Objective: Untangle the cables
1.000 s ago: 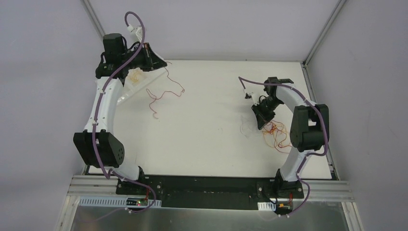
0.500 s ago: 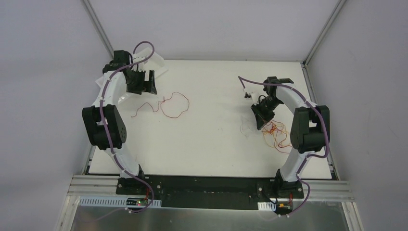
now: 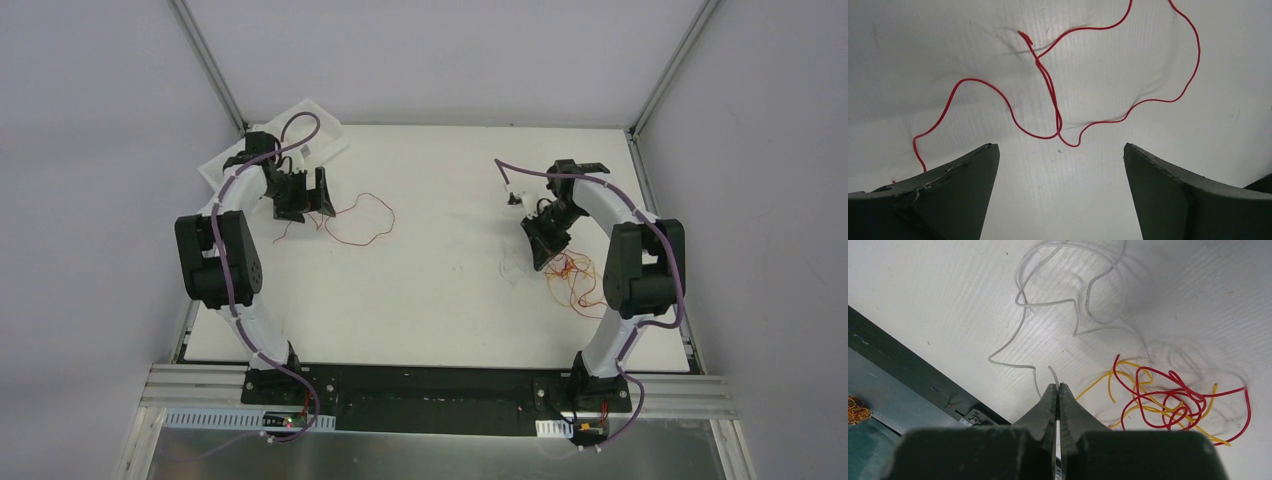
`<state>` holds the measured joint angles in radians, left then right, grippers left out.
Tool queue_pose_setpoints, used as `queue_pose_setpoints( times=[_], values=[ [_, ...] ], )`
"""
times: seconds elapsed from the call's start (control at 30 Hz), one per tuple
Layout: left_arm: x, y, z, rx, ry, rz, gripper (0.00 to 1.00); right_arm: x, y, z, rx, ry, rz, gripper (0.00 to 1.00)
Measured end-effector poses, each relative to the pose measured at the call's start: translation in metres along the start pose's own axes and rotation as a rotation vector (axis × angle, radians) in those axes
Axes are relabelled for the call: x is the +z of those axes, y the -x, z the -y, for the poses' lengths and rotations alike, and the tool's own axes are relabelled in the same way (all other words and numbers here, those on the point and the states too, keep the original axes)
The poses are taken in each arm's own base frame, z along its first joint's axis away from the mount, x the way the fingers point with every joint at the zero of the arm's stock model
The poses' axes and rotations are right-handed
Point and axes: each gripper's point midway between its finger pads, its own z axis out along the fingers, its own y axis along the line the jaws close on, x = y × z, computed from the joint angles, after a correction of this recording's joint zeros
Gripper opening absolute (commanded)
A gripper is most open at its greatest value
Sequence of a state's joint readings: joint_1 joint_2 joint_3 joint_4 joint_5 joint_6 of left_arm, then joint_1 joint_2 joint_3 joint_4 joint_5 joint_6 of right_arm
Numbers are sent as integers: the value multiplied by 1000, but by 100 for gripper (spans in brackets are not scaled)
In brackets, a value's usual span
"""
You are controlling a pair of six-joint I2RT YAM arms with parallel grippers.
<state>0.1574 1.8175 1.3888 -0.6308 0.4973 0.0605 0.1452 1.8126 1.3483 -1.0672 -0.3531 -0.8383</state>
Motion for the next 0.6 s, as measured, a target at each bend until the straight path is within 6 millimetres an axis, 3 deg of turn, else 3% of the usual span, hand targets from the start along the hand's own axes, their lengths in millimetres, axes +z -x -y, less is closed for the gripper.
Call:
queue_pose_setpoints(
  times=[0.1, 0.13, 0.27, 0.37, 0.47, 0.6],
  values=[
    [13, 5, 7, 40, -2, 10, 99, 0, -1, -1, -1, 2, -4, 0],
    [18, 5, 9, 49, 0, 6, 95, 0, 0, -2, -2, 3, -5, 0],
    [41, -1, 2, 78, 44, -34, 68, 0, -1, -3, 1, 5, -9, 0],
    [54, -8, 1, 102, 67, -67, 39, 0, -2, -4, 6, 7, -13, 0],
    [59, -11, 1, 129, 73, -81, 29, 0, -2, -4, 7, 7, -13, 0],
    [61, -12, 3, 168, 89, -87, 0, 0, -2, -4, 9, 7, -13, 0]
  ],
)
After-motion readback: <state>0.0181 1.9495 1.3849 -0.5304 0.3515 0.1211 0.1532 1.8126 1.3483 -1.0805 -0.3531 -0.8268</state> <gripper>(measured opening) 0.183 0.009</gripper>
